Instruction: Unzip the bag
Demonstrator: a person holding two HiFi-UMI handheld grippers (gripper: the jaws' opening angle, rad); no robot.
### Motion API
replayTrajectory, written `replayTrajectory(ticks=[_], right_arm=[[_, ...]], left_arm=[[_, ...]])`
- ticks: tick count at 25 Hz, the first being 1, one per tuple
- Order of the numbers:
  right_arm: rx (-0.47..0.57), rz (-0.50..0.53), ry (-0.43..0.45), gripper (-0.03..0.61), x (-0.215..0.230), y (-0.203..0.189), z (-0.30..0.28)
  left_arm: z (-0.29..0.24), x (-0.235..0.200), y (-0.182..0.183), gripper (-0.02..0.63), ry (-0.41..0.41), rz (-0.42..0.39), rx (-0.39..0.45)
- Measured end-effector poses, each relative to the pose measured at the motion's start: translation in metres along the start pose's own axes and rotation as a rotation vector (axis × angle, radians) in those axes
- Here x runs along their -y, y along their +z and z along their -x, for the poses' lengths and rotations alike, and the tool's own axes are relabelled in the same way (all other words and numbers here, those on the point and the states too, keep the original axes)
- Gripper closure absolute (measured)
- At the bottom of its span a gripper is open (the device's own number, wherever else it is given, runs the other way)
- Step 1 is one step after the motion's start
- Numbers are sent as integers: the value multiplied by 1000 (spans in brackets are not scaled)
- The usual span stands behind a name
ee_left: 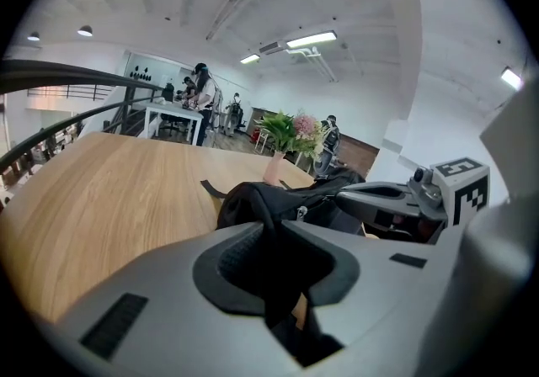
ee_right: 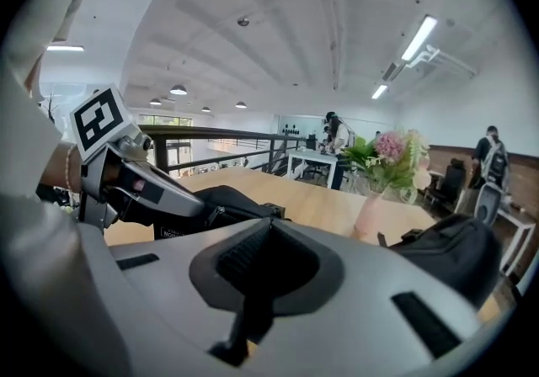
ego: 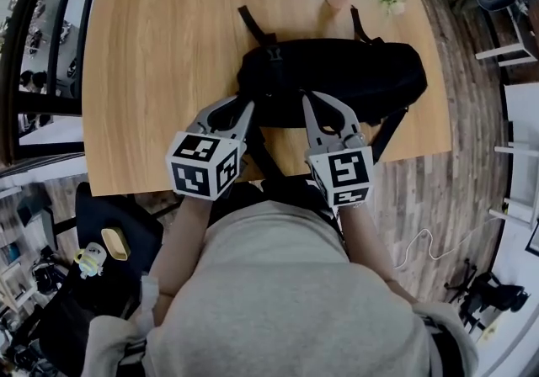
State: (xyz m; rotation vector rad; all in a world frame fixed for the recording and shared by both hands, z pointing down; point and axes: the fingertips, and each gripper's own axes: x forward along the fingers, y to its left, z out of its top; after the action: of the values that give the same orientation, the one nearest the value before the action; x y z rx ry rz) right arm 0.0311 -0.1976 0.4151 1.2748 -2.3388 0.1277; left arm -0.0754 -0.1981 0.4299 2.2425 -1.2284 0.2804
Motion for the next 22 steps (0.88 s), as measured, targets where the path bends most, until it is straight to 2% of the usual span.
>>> replayTrajectory(ticks=[9, 22], right_arm=[[37, 21, 44, 567, 39, -1, 8], [56, 62, 66, 566, 80, -7, 20]], left_arm=[[2, -7, -2, 543, 183, 24, 34], [3, -11, -1, 541, 357, 56, 76]])
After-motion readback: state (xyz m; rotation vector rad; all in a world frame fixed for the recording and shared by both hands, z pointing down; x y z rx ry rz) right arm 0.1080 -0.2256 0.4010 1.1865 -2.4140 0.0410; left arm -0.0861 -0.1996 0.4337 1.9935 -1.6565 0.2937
